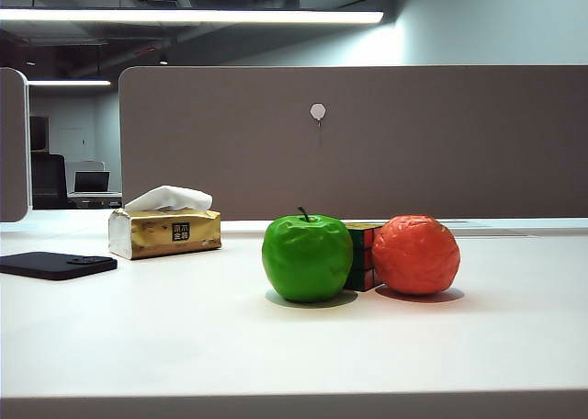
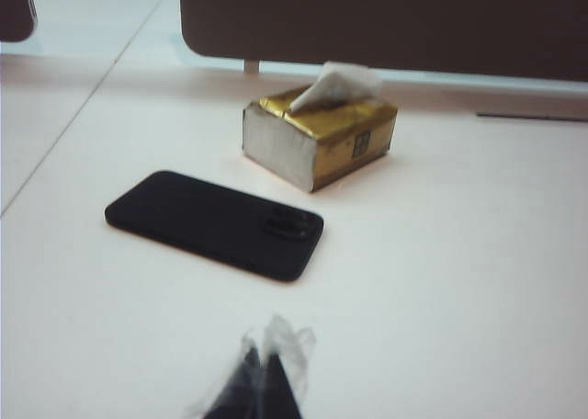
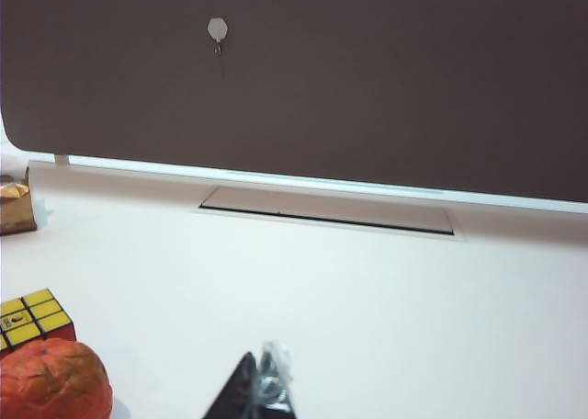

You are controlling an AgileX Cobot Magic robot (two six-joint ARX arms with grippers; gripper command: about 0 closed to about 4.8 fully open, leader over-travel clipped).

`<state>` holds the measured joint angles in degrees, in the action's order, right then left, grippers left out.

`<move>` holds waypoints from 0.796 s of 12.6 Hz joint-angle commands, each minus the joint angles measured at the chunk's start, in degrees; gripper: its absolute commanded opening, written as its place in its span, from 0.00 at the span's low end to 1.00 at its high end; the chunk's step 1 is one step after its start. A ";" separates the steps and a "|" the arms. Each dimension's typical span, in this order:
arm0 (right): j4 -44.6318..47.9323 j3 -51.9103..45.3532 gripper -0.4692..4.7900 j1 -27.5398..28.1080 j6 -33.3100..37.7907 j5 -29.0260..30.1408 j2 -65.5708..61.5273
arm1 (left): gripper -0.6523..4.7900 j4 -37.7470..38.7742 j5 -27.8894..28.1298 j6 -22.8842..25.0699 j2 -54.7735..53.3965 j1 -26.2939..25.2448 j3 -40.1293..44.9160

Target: Move all the fruits on the tabletop near the face of the Rubik's cube that has the color most similar to each fruit.

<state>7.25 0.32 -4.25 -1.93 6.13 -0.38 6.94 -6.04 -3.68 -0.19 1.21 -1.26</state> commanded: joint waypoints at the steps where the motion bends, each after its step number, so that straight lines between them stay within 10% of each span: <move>1: 0.72 -0.02 0.09 -0.02 0.46 0.20 0.00 | 0.11 -5.51 3.91 0.31 -0.02 -0.02 0.63; 6: 4.20 -0.02 0.09 0.00 0.42 3.32 0.00 | 0.11 -10.10 -1.49 2.16 -0.02 -0.02 0.63; 10: 4.81 -0.02 0.09 0.02 0.42 -5.05 0.00 | 0.11 -10.10 -1.46 2.16 -0.02 -0.02 0.63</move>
<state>10.96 0.32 -4.25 -1.72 5.45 -0.38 -2.35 -7.66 -1.74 -0.16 1.21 -0.51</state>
